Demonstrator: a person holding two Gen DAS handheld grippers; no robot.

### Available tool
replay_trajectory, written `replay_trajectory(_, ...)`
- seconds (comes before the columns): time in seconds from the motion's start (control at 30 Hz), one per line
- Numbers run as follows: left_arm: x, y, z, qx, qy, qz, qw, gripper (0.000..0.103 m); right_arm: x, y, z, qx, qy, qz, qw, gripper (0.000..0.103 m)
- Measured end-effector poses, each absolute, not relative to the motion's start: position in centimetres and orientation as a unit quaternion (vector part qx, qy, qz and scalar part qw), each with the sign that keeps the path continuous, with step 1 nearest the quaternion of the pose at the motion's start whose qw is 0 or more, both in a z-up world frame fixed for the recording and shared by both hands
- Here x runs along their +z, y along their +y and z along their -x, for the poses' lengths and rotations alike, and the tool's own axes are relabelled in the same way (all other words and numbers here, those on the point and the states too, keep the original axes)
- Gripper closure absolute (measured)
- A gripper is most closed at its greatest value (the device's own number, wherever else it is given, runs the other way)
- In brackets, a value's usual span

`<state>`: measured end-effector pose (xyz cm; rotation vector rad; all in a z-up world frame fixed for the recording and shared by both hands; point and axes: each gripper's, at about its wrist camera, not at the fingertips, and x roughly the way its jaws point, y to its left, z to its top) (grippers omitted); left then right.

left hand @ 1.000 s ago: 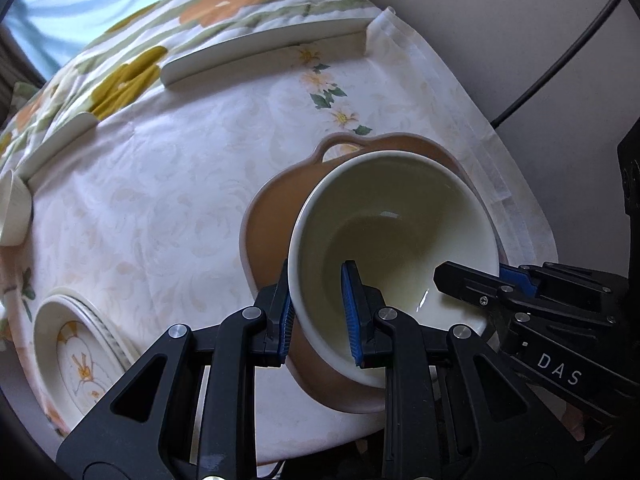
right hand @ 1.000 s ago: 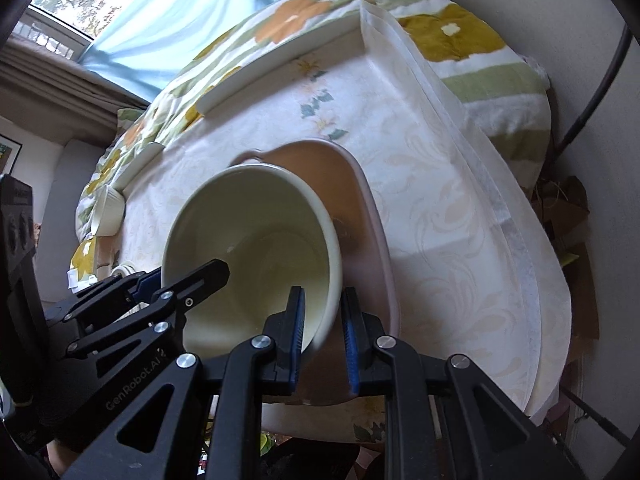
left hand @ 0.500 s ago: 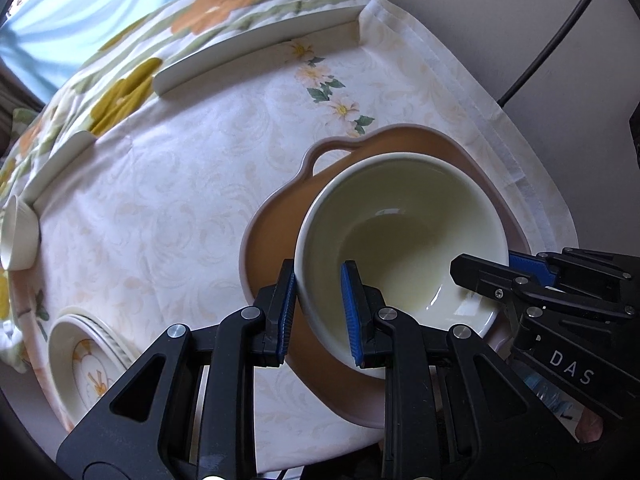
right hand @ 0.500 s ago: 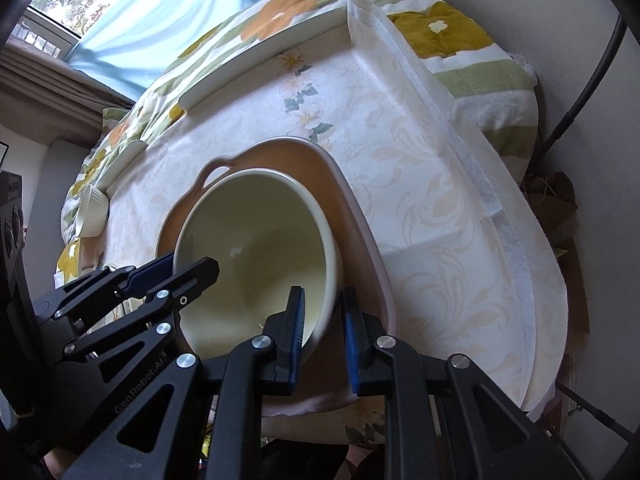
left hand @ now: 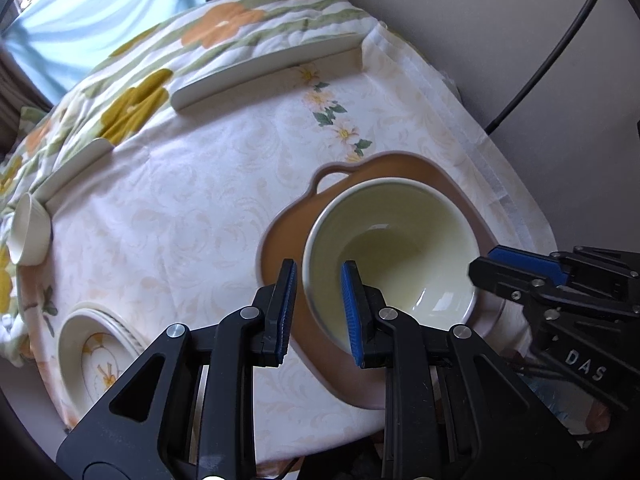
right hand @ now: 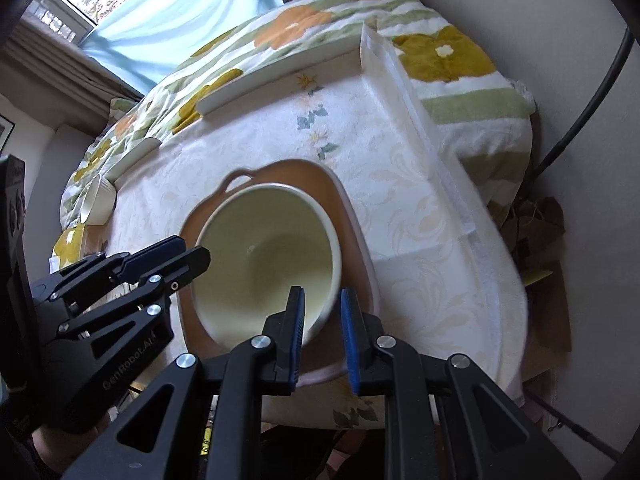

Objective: Organize plates and bowls

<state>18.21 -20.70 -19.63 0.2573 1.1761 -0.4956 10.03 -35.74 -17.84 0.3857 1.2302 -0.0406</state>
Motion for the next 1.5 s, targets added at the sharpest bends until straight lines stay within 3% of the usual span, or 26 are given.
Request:
replay_trajectory(0.23, -16.6, -17.2, -17.9, -0.208, 0.526, -0.055, 0.823, 0.082, -15.0, -36.1, -9.8, 0.023, 0.547, -0.162, 0.821, 0.086)
replay_trajectory(0.3, -15.7, -15.7, -17.7, -0.192, 0.517, -0.037, 0.833, 0.076, -14.2, -35.6, -9.9, 0.046, 0.535, -0.151, 0.830, 0.086)
replay_trajectory(0.33, -15.3, -14.8, -17.5, -0.182, 0.513, -0.027, 0.839, 0.070, -13.8, -35.3, -9.9, 0.056, 0.528, -0.144, 0.835, 0.080)
replay_trajectory(0.4, -14.6, -13.0, -17.1, -0.162, 0.501, -0.002, 0.850, 0.014, -13.0, -34.7, -9.8, 0.078, 0.513, -0.134, 0.844, 0.054)
replay_trajectory(0.43, -14.2, -12.0, -16.7, -0.152, 0.491, 0.014, 0.858, 0.008, -12.7, -34.4, -9.9, 0.092, 0.507, -0.129, 0.847, 0.036)
replay_trajectory(0.47, -13.9, -11.1, -16.4, -0.142, 0.485, 0.028, 0.863, 0.007, -12.4, -34.0, -10.1, 0.105, 0.503, -0.126, 0.849, 0.029)
replay_trajectory(0.6, -13.1, -7.0, -15.0, -0.085, 0.477, 0.066, 0.872, 0.007, -11.5, -31.8, -11.3, 0.159, 0.487, -0.105, 0.852, 0.018)
replay_trajectory(1.03, -9.7, 9.3, -15.6, 0.077, 0.412, 0.157, 0.894, 0.003, -6.0, -18.7, -20.3, 0.300, 0.411, -0.028, 0.861, 0.017)
replay_trajectory(1.13, -9.7, 12.9, -17.2, 0.071, 0.403, 0.188, 0.893, 0.003, -5.4, -15.4, -23.2, 0.328, 0.432, -0.032, 0.840, 0.017)
replay_trajectory(1.33, -12.2, 19.2, -21.9, 0.078, 0.409, 0.246, 0.875, 0.003, -7.4, -8.8, -29.1, 0.324, 0.460, -0.025, 0.826, 0.017)
replay_trajectory(1.5, -17.0, 22.6, -27.3, 0.070, 0.438, 0.279, 0.852, 0.007, -13.2, -4.0, -35.2, 0.318, 0.520, -0.036, 0.792, 0.017)
